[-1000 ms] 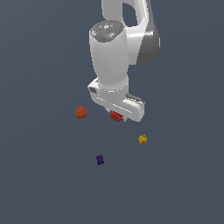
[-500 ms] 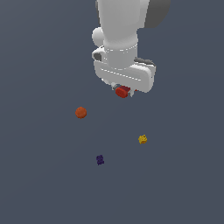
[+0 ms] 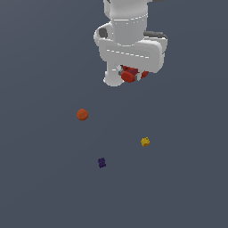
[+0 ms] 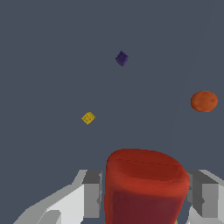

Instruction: Pick up a designated object from a clutter of objects.

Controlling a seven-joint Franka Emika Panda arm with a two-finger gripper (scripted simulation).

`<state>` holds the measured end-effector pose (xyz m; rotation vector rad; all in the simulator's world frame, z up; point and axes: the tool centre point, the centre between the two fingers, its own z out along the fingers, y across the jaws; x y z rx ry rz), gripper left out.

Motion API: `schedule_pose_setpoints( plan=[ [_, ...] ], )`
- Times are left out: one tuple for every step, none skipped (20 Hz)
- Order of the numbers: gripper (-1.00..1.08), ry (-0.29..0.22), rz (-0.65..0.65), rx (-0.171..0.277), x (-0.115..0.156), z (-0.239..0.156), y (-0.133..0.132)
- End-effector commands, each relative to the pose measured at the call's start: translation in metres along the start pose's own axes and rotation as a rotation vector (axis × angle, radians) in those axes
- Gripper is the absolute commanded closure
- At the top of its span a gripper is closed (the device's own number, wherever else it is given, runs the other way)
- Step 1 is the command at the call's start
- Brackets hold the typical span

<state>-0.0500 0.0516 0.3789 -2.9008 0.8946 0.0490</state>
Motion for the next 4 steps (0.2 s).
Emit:
schedule_pose_setpoints(
  plan=[
    [1.08, 0.001, 0.0, 0.002, -0.0041, -0.0076, -0.0001],
    [1.08, 0.001, 0.0, 0.002, -0.005, -0.0089, -0.0001],
    [1.08, 0.001, 0.0, 0.002, -0.0054, -0.0097, -0.0001],
    [1.08, 0.001, 0.0, 0.002, -0.0056, -0.0099, -0.0001]
  ],
)
